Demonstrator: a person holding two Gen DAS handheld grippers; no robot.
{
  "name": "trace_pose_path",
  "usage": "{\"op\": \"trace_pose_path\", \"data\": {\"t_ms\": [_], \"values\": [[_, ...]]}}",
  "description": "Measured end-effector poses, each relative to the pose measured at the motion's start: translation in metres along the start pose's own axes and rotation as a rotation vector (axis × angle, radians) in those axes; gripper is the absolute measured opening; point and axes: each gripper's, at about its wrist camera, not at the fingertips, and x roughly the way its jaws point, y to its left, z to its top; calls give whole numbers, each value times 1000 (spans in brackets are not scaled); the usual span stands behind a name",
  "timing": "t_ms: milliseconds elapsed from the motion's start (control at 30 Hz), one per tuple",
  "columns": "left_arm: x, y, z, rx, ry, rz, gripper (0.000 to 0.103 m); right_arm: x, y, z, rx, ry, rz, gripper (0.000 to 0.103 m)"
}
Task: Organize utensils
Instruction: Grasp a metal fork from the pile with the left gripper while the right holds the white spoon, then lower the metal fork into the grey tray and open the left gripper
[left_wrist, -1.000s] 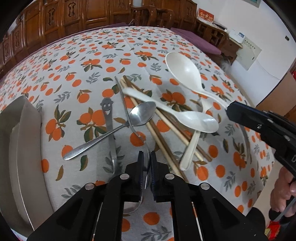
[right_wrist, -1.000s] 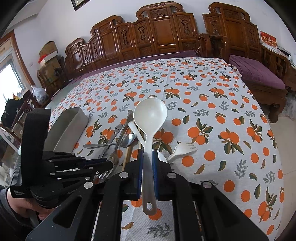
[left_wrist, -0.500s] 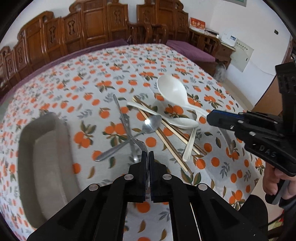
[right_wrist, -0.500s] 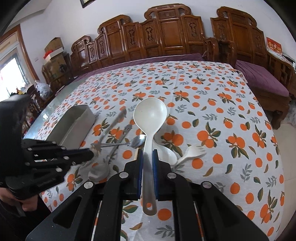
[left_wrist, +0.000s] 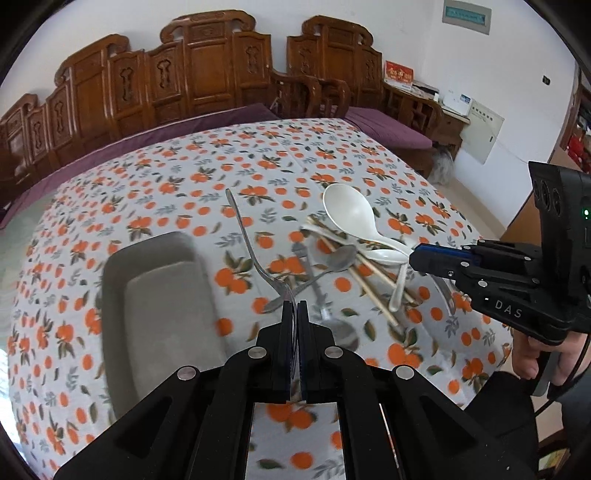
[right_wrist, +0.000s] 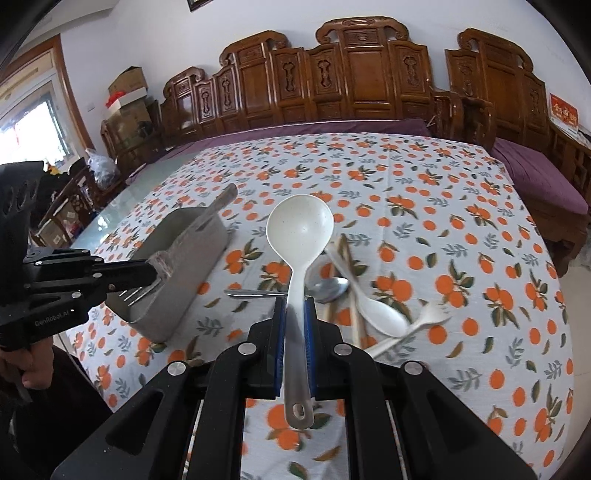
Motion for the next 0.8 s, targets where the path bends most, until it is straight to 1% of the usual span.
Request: {"op": "trace_pose_path", "data": {"t_ms": [233,367,500,633,733,800], "values": [[-6,41,-19,-25,-1,26,1,18,33,6,-10,10,28,11],[-5,65,-30,-65,3,29,1,32,52,9,-17,22,47,11],[3,87,-40,-99,29,43,1,45,69,13,-28,36,61,11],[11,100,-48,-120,56,52,2,55,83,19,-34,42,74,11],[13,107,-49,-126,58,64,2,61,92,21,-35,46,83,11],[14,111,-49,-144,61,57,2,63,97,23,-35,48,86,11]]}}
